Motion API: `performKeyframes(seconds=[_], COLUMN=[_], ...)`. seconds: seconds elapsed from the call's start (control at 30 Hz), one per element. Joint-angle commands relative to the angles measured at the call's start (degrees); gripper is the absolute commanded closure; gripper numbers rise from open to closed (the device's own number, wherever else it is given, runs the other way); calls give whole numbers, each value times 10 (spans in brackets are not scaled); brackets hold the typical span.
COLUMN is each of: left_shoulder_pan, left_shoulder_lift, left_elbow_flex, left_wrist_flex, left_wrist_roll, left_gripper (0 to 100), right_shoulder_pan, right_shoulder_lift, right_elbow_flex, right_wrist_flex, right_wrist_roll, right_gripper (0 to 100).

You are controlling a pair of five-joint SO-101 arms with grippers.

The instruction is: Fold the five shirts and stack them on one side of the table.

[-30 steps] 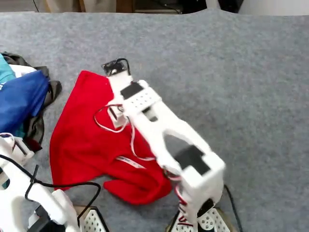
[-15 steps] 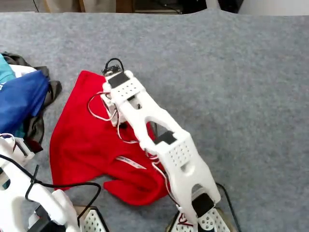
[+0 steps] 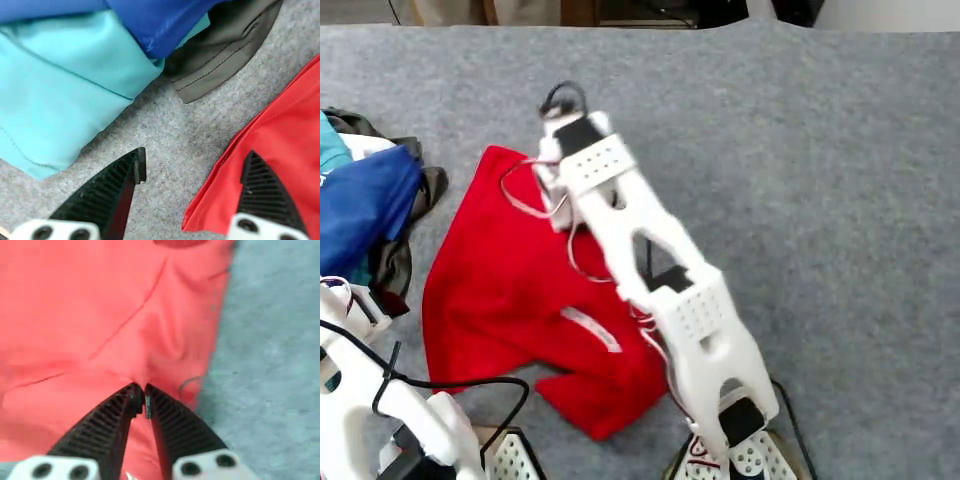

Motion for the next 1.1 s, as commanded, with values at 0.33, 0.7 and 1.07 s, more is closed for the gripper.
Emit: performKeyframes(seconds=[0.33, 0.7, 1.07], left_shoulder_pan=[160, 249, 357], left_shoulder_lift=[-4, 118, 356], left_elbow_flex=[-130, -227, -380], left_wrist_flex=[10, 13, 109], left_wrist_roll=[141, 206, 212], left_gripper=[693, 694, 734], right_shoulder_pan=[148, 204, 286], right_shoulder_lift=[-182, -182, -181], right_elbow_flex=[33, 59, 60], right_wrist_flex=[11, 12, 12], right_wrist_roll=[43, 44, 128], right_gripper=[994, 994, 991])
